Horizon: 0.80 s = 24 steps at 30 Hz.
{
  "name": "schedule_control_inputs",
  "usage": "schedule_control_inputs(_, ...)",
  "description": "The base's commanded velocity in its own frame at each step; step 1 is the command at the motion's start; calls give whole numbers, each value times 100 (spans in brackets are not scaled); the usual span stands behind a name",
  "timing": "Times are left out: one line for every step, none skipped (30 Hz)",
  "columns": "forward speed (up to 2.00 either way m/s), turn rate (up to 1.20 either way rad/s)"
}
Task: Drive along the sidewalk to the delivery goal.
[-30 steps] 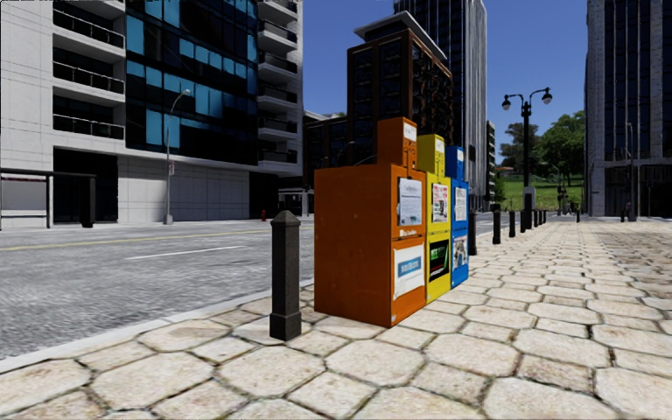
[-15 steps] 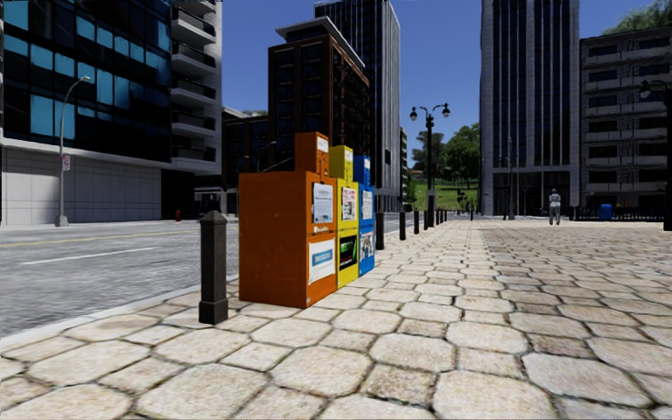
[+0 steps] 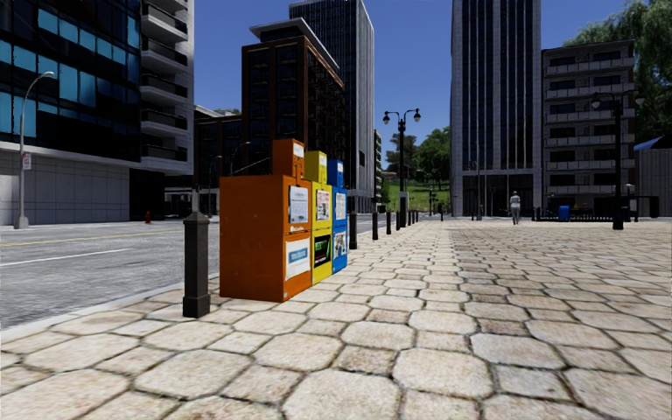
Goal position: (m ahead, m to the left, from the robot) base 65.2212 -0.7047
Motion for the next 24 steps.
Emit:
schedule_control_inputs(0,0)
schedule_control_inputs(73,0)
schedule_control_inputs(200,-8)
schedule_control_inputs(200,-52)
schedule_control_inputs(200,-52)
schedule_control_inputs(200,-59)
schedule_control_inputs(200,-61)
schedule_control_inputs(200,-56)
schedule_control_inputs(200,-56)
schedule_control_inputs(200,-49)
schedule_control_inputs(200,-48)
schedule_control_inputs(200,-48)
schedule_control_inputs(200,-48)
schedule_control_inputs(200,-48)
schedule_control_inputs(200,-48)
schedule_control_inputs(200,-48)
schedule_control_inputs(200,-48)
schedule_control_inputs(200,-48)
schedule_control_inputs(200,-47)
schedule_control_inputs(200,-47)
schedule_control_inputs(200,-46)
schedule_control_inputs(200,-45)
schedule_control_inputs(200,-45)
schedule_control_inputs(200,-44)
